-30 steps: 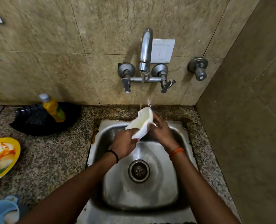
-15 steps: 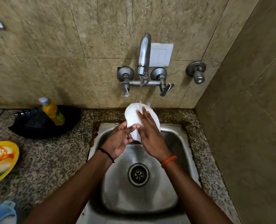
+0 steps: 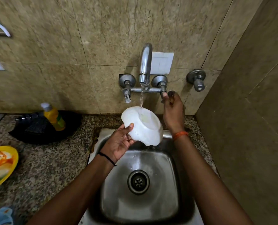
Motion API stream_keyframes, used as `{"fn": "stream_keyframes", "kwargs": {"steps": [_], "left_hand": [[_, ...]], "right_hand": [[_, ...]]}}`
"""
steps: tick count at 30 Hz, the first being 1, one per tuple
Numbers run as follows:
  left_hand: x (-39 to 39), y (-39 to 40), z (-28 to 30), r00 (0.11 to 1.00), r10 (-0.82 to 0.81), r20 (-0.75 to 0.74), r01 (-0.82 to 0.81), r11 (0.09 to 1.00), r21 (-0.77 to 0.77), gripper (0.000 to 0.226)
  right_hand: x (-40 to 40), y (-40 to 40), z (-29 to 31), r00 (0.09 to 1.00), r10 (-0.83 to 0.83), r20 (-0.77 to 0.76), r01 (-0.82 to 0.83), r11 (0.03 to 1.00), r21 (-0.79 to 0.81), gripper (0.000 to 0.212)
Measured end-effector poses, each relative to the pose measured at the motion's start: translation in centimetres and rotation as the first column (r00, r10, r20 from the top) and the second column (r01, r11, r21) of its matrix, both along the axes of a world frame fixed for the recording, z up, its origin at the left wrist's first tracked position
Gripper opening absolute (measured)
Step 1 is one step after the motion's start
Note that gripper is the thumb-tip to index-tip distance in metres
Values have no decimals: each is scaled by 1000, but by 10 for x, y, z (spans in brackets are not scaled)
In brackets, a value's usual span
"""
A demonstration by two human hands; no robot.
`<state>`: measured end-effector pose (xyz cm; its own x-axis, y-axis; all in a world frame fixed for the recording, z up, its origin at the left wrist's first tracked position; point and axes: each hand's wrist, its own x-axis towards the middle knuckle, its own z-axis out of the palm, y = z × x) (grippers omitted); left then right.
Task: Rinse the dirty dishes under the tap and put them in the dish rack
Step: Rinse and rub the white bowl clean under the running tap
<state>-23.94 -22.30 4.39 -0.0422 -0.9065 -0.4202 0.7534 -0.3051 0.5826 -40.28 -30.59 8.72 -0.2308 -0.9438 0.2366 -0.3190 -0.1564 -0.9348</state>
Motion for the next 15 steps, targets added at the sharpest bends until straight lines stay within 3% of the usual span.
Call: {"fn": "stream_keyframes", "kwargs": {"steps": [5,8,11,15], "left_hand": [[-5,0,3,1000,-17,14,17,1000,-16,31],[-8,0,4,1000,-29,8,29,999,-21,28],[-9,0,5,1000,-29,-3,29,999,-26,29],[-8,2,6,1000,-22,-14,21,1000,-20,28]], "right_hand": [[-4,-28,6,960,-135,-247,143,990,16,42],[-4,-33,7,951,-138,-276,159,986,54,41],[-4,-30,12,967,-161,-196,180,980,88,41],[-4,-19,9,987,-138,87,121,977,173,39]]}}
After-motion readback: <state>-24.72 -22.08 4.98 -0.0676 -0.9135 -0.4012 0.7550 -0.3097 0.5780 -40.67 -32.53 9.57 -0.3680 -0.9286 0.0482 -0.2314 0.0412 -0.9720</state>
